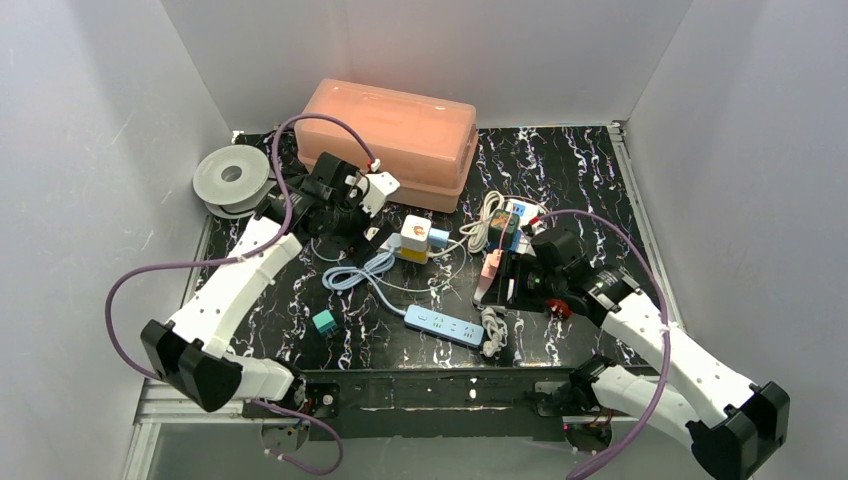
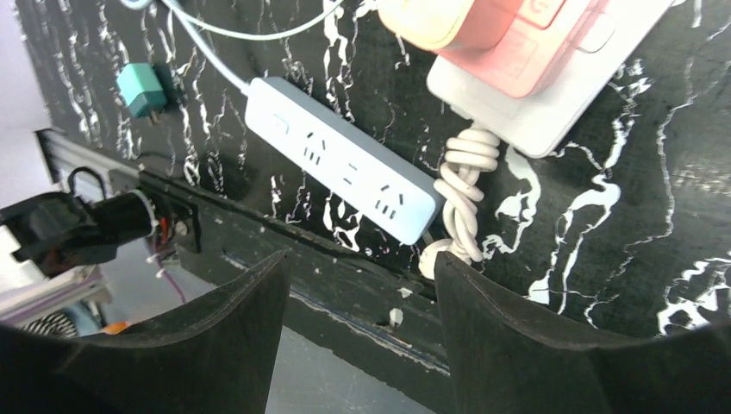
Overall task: Pull the plug off the socket
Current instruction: Remove the plug from the socket.
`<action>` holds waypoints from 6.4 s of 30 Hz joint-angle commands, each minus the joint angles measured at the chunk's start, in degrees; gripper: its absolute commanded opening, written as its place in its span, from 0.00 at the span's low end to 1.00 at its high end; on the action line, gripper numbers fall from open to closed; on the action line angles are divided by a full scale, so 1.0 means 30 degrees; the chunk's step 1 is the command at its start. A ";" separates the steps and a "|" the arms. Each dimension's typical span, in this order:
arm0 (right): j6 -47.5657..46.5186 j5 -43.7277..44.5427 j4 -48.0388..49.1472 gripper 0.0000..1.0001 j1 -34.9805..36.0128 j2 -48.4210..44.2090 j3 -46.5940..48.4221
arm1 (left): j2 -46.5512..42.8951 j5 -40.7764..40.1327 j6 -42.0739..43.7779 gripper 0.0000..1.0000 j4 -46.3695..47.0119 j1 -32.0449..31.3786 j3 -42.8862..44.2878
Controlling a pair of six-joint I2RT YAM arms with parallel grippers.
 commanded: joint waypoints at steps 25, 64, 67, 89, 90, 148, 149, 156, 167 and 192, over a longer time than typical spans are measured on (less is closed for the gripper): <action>-0.2406 0.2120 -0.2564 0.72 -0.7603 0.0905 0.3465 | 0.3577 0.3783 -0.5490 0.98 -0.0976 -0.5867 0.3111; -0.2008 -0.0262 -0.3719 0.71 -1.4041 -0.3573 0.2085 | 1.6556 -0.2672 -1.1877 0.98 0.3093 -0.9753 1.0036; -0.2056 -0.0161 -0.3759 0.70 -1.4041 -0.3626 0.2097 | 1.6792 -0.2957 -1.1817 0.98 0.3387 -0.9735 0.9567; -0.0504 -0.2298 -0.0382 0.68 -1.4075 -0.3209 -0.0539 | 1.2753 0.2031 -0.6758 0.25 0.3790 -0.6344 0.4278; -0.0328 -0.2773 0.0064 0.68 -1.4050 -0.3116 -0.0853 | 1.2575 0.2235 -0.6841 0.22 0.3572 -0.6236 0.4289; 0.9548 -0.0370 1.9070 0.01 -0.5162 0.6249 -0.7011 | 1.3792 0.4206 -1.4857 0.03 0.0534 -0.5455 1.0444; 0.9545 -0.0258 1.9052 0.01 -0.5169 0.6137 -0.7173 | 1.3748 0.4134 -1.4841 0.02 0.0469 -0.5404 1.0513; 1.0131 0.0201 1.9897 0.01 -0.5170 0.5838 -0.8778 | 1.2993 0.3968 -1.4838 0.01 0.0048 -0.4627 1.0513; 1.0631 0.0657 1.9887 0.01 -0.5141 0.6142 -0.9325 | 1.1128 0.6130 -1.5777 0.00 0.0330 -0.3603 0.9875; 0.1879 -0.3045 1.0565 0.69 -0.5144 -0.2327 -0.5602 | 0.4668 1.6028 -0.6525 0.00 -0.1817 -0.5006 0.6075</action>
